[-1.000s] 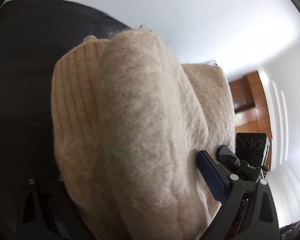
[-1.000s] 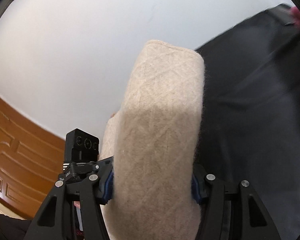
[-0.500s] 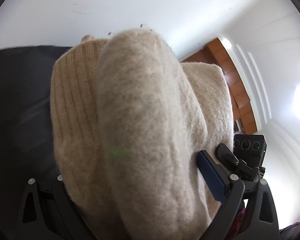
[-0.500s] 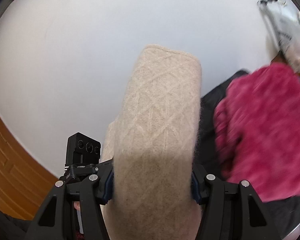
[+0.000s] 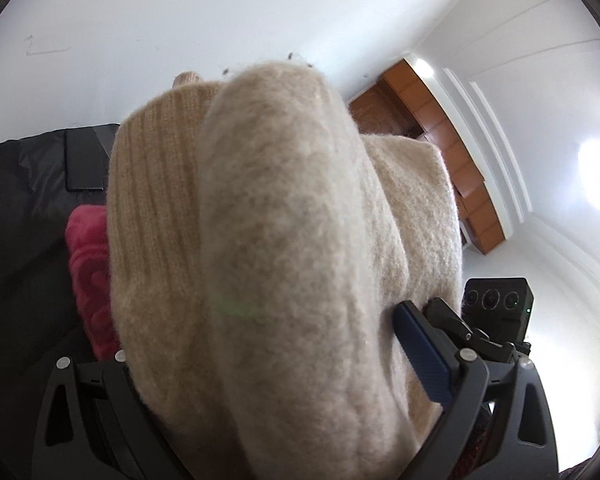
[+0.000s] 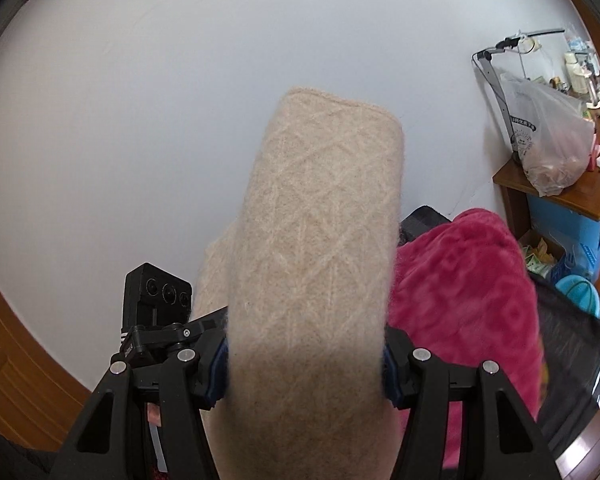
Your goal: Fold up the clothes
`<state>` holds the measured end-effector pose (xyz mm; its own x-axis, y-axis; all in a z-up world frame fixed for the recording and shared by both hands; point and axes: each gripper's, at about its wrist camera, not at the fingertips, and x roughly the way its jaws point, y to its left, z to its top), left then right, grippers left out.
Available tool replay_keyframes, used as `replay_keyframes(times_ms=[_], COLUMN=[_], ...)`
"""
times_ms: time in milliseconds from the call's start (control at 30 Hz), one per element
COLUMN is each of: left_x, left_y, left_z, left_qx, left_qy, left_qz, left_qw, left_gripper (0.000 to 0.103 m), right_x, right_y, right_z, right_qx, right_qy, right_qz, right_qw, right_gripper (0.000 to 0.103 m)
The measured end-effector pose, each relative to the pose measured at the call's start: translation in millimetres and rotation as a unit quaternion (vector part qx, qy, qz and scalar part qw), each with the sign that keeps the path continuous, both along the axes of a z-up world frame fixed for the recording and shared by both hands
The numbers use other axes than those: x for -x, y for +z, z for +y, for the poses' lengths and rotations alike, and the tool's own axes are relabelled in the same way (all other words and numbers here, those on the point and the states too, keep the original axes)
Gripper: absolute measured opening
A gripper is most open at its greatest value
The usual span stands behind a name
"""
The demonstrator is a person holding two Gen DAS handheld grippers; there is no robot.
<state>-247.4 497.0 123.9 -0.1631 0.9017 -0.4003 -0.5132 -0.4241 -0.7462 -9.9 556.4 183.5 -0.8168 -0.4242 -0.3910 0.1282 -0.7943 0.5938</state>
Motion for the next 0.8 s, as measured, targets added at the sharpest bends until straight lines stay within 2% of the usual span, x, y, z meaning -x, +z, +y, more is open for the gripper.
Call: replay_keyframes(times_ms=[100,200,267,333,400,467,533,600,633,700,733,767,800], left_x=[17,27,13,-29,-15,-21,-48,-34,-28,-56,-56,-50,-39], left_y=[-17,-35,-48,-64,-70,-67,-57,-52,-49,-55,-54,-48,-40], left_z=[27,37,44,58,72,84,42,17,7,-24,-30,-27,-19], left_qx=[0.028,0.059,0.081,0.099,0.109,0.122,0.127,0.122,0.120,0.117,0.115,0.112,0.109], left_qy=[0.023,0.039,0.049,0.054,0.057,0.059,0.059,0.062,0.064,0.071,0.076,0.082,0.088], left_qz=[-0.010,-0.025,-0.028,-0.027,-0.020,0.001,0.013,0.012,0.011,0.016,0.019,0.020,0.019], left_qw=[0.9993,0.9972,0.9951,0.9932,0.9922,0.9908,0.9901,0.9905,0.9907,0.9904,0.9902,0.9901,0.9900], left_gripper=[0.099,0.099,0.099,0.099,0.100,0.101,0.101,0.101,0.101,0.101,0.101,0.101,0.101], right_x=[22,48,62,69,72,72,70,68,64,55,44,35,28], right_y=[-15,-46,-70,-88,-98,-97,-90,-82,-74,-59,-48,-38,-32], right_z=[32,56,67,74,77,74,67,59,52,39,28,19,11], right_qx=[0.016,0.028,0.032,0.032,0.014,-0.031,-0.085,-0.141,-0.179,-0.253,-0.288,-0.316,-0.326], right_qy=[0.016,0.028,0.029,0.025,0.020,0.014,0.010,-0.001,-0.017,-0.046,-0.057,-0.065,-0.065], right_qz=[-0.020,-0.055,-0.081,-0.099,-0.101,-0.090,-0.078,-0.065,-0.053,-0.024,0.003,0.028,0.046], right_qw=[1.000,0.998,0.996,0.994,0.995,0.995,0.993,0.988,0.982,0.966,0.956,0.946,0.942], right_gripper=[0.061,0.062,0.062,0.068,0.077,0.082,0.084,0.084,0.084,0.084,0.084,0.084,0.084])
